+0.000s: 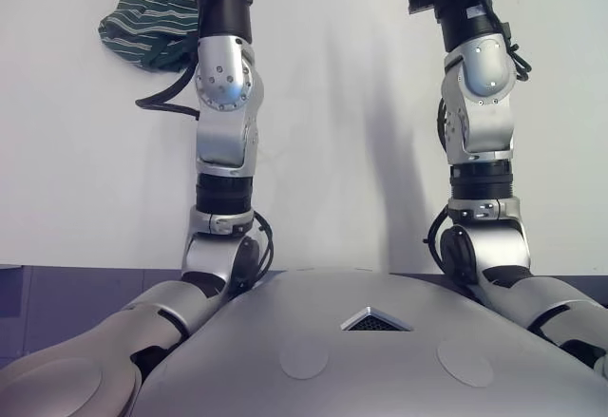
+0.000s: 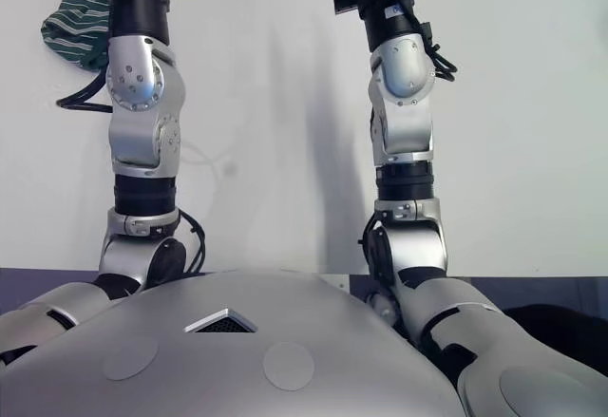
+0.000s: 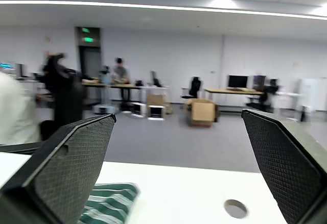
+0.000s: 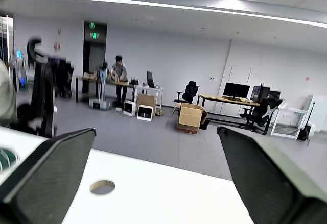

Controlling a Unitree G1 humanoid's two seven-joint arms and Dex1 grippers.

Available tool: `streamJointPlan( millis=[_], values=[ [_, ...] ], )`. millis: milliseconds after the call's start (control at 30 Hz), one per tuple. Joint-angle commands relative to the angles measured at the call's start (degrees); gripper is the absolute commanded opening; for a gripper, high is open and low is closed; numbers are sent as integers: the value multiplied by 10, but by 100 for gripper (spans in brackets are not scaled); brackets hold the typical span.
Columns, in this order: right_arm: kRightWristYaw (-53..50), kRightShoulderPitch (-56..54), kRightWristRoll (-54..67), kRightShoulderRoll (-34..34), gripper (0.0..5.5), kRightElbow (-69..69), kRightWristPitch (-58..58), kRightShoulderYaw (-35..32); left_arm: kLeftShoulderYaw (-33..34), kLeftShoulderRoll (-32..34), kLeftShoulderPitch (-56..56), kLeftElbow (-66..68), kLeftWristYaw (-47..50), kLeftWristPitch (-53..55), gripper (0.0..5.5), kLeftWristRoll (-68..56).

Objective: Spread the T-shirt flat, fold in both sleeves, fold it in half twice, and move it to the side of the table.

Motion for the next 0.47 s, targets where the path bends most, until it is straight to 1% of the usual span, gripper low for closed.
streamJointPlan(
  millis=[33, 100, 233, 367, 467],
  values=[
    [15, 13, 4, -1, 444, 1, -25, 2, 0, -3, -8, 1, -11, 7, 454, -1],
    [26, 21, -5, -8, 444, -6, -30, 11, -6, -10, -10, -4, -35, 10, 454, -23],
    [35, 21, 14, -3, 444, -4, -5, 3, -11, -8, 1, -24, -91, 28, 454, -64],
    [24, 18, 17, 3, 444, -6, 12, -2, -7, -1, 3, -25, -102, 23, 454, -61],
    [10, 19, 14, 13, 444, -7, 17, -2, -4, -11, -1, -16, -92, 10, 454, -60]
  ],
)
